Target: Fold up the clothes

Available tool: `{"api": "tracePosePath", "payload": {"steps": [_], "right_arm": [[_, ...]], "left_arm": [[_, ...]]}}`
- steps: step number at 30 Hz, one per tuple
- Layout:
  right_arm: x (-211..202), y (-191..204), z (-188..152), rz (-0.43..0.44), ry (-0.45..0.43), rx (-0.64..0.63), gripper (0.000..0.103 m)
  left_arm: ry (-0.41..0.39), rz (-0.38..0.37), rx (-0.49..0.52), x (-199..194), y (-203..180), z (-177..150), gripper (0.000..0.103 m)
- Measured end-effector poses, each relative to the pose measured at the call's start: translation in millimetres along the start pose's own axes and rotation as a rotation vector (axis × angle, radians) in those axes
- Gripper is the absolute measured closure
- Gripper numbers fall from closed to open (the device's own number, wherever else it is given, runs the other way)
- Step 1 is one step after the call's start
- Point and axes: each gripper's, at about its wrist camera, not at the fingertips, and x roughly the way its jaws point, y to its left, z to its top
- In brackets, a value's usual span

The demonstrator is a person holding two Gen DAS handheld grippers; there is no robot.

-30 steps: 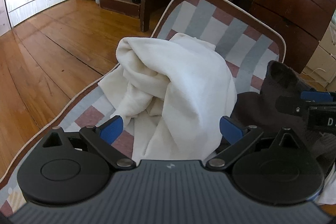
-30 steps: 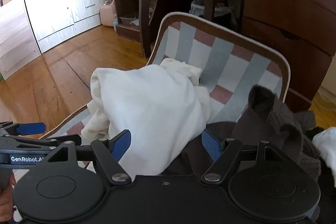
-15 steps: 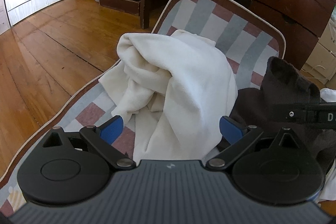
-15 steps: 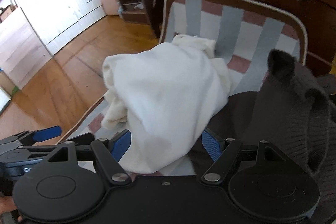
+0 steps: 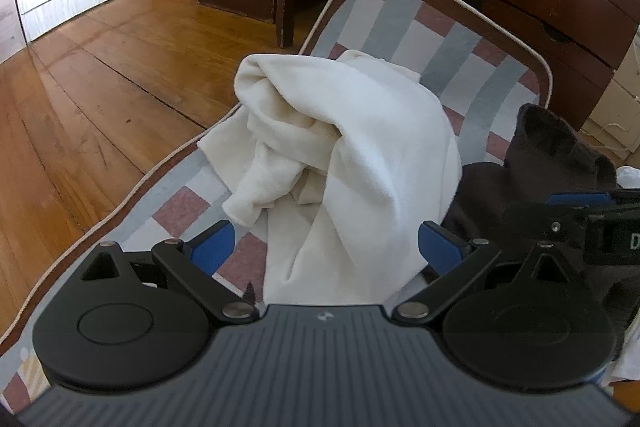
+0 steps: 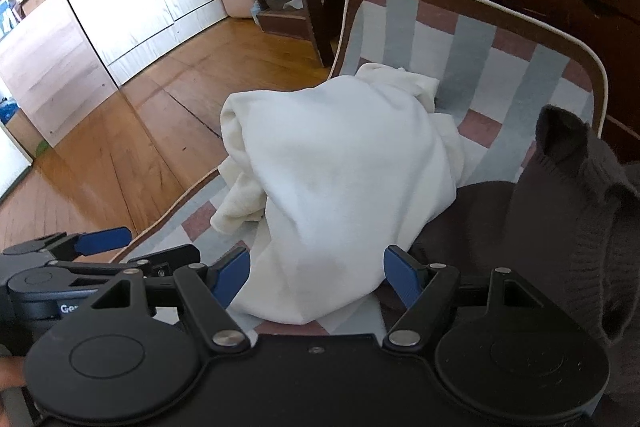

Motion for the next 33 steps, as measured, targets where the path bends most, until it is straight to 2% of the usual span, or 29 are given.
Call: {"api": "tracePosePath", "payload": {"steps": [4,6,8,10,11,12,13,15,17,19,21,23,25,26,28,29,30,31,32,33], "right_arm": [[11,4,1,0.061,0.002,-0.101,0.025],[29,1,7,0.086,-0.020,-0.194,0.025],[46,-8,21,0.072,-0.050,-0.233,0.025],[58,-24,41,0.138,-0.075,-0.200,0.029],[63,-33,51,0.174,-0.087,-0.182,0.034],[67,-44,62,0.194,-0.098,-0.131,0.034],[73,-55,72,0.203,-0.102,-0.077,0.034],[86,-78,91,0.219,-0.108,0.031,0.032],[105,-94,102,0.159,-0.108,0.117,0.026],[130,-119,112,0.119,-0.080,0.225,0.026],[158,-141,121,0.117,-0.029,0.308,0.024],[183,-153,124,0.140,0.061,0.305,0.023],[201,-161,116,0.154,0.095,0.307,0.023],[205,-163,110,0.160,0.082,0.331,0.023],[214,-165,100,0.214,0.052,0.392,0.021],[221,-164,98,0.245,0.057,0.408,0.024],[231,-162,96,0.280,0.090,0.417,0.045],[232,-153,96,0.295,0.095,0.382,0.053],[231,-143,95,0.305,0.095,0.341,0.056],[231,-134,95,0.316,0.095,0.299,0.062]], "left_arm": [[0.001,-0.014,-0.010,6,2,-2,0.003],[0.018,-0.028,-0.046,16,7,-4,0.009],[0.023,-0.071,-0.093,24,15,-5,0.011],[0.018,-0.140,-0.147,32,25,-6,0.017],[0.011,-0.202,-0.180,37,32,-5,0.018],[0.006,-0.237,-0.203,42,36,-4,0.024],[0.004,-0.241,-0.212,48,39,-2,0.033],[0.008,-0.266,-0.224,63,43,3,0.041],[0.015,-0.299,-0.235,78,48,8,0.042],[0.022,-0.332,-0.246,94,52,13,0.045],[0.029,-0.364,-0.256,109,57,18,0.046],[0.042,-0.433,-0.292,126,58,22,0.046],[0.055,-0.506,-0.335,142,56,25,0.037],[0.060,-0.524,-0.351,149,54,26,0.035],[0.054,-0.533,-0.367,160,49,28,0.021],[0.050,-0.527,-0.370,167,47,29,0.018],[0.056,-0.515,-0.372,175,44,30,0.015],[0.070,-0.504,-0.374,184,42,31,0.017],[0.087,-0.505,-0.381,193,42,30,0.021],[0.108,-0.524,-0.394,200,43,28,0.056]]}}
